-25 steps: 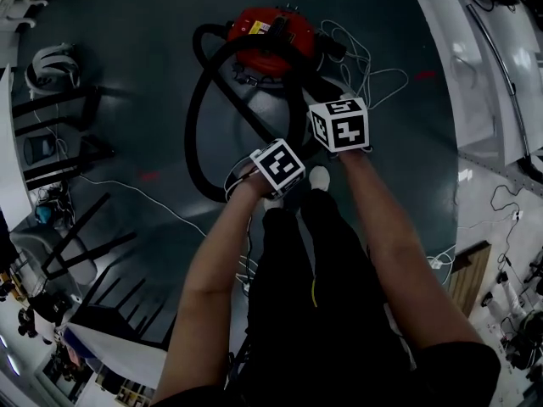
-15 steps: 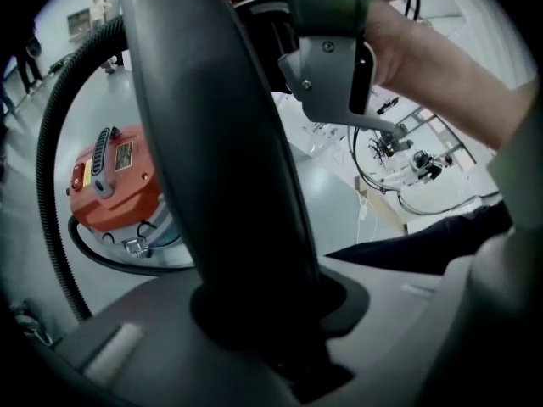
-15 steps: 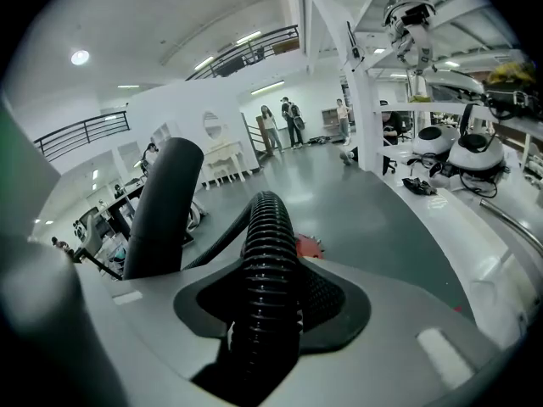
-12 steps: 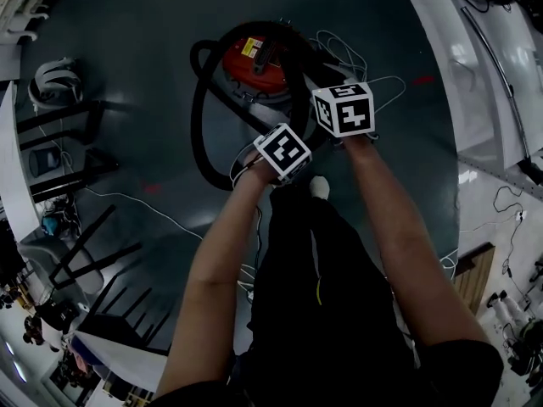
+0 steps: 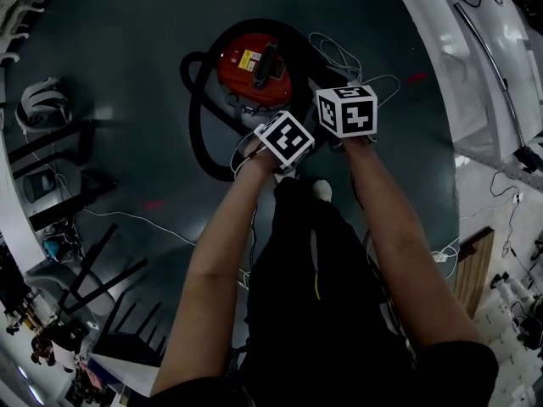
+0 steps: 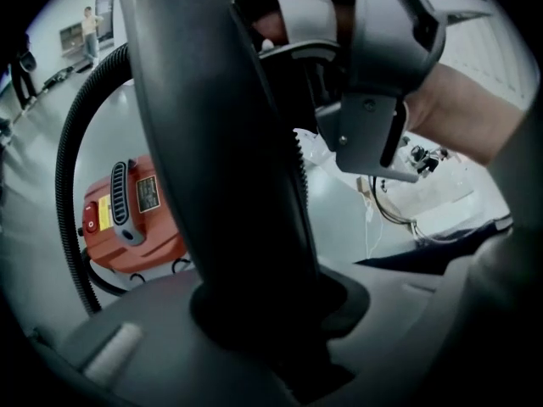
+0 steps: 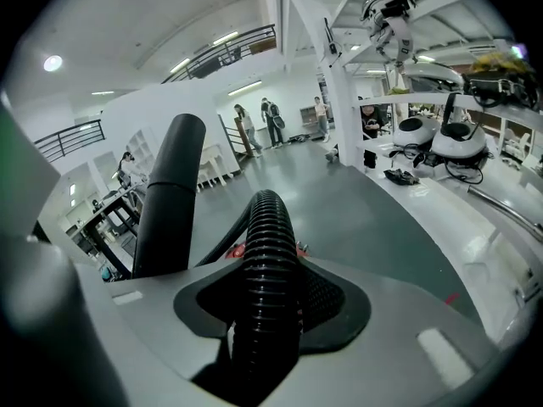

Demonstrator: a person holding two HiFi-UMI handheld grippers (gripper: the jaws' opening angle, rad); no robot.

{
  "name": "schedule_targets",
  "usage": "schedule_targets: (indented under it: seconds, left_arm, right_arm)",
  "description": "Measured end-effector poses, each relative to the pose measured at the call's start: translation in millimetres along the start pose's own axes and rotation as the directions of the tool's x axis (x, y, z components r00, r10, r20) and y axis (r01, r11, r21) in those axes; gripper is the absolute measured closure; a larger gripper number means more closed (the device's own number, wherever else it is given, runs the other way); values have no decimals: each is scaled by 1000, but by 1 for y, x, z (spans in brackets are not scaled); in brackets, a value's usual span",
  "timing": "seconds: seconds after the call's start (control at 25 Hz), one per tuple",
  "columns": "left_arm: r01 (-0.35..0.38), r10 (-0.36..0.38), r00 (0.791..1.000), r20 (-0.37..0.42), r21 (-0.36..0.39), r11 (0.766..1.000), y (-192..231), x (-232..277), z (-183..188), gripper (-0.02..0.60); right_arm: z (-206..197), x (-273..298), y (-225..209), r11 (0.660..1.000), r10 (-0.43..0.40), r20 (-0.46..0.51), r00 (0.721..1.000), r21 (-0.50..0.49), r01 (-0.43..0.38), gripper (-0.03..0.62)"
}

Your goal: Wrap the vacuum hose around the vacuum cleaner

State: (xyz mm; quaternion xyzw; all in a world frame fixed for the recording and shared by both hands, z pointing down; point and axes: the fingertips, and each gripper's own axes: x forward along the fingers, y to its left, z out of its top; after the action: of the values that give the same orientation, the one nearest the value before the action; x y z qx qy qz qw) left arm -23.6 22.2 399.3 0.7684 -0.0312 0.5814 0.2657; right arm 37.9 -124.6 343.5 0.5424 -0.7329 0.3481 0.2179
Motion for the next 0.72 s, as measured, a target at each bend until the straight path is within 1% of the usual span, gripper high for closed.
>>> schedule_targets:
  seconds: [0.16,0.32,0.44,0.52,0.6,0.72]
  left_arm:
    - [0,0,1000,3,3,1000,23,-5,3,485]
    - [4,-4,999,36,-12,1000,38,-3,15,485]
    - [31,-28,998,58,-45,998,43,5,28,485]
    - [22,-17,996,86,-59,998,53,6,41,483]
    - [19,-11,995,97,-82,996,64,7,49,483]
    - [54,-36,989,144,-124,991,74,10,68,483]
  right_arm:
    - [6,14,3,999,-24,3,1000,29,24,428]
    - [12,26,-1,999,-36,4,999,24,36,428]
    - [13,37,-11,999,-29,-6,1000,22,30,428]
    - [17,46,-17,1000,-24,-8,1000,20,25,428]
    - [19,56,-21,999,-21,-15,1000,24,22,428]
    - [24,69,-30,1000,-14,-28,1000,7,14,428]
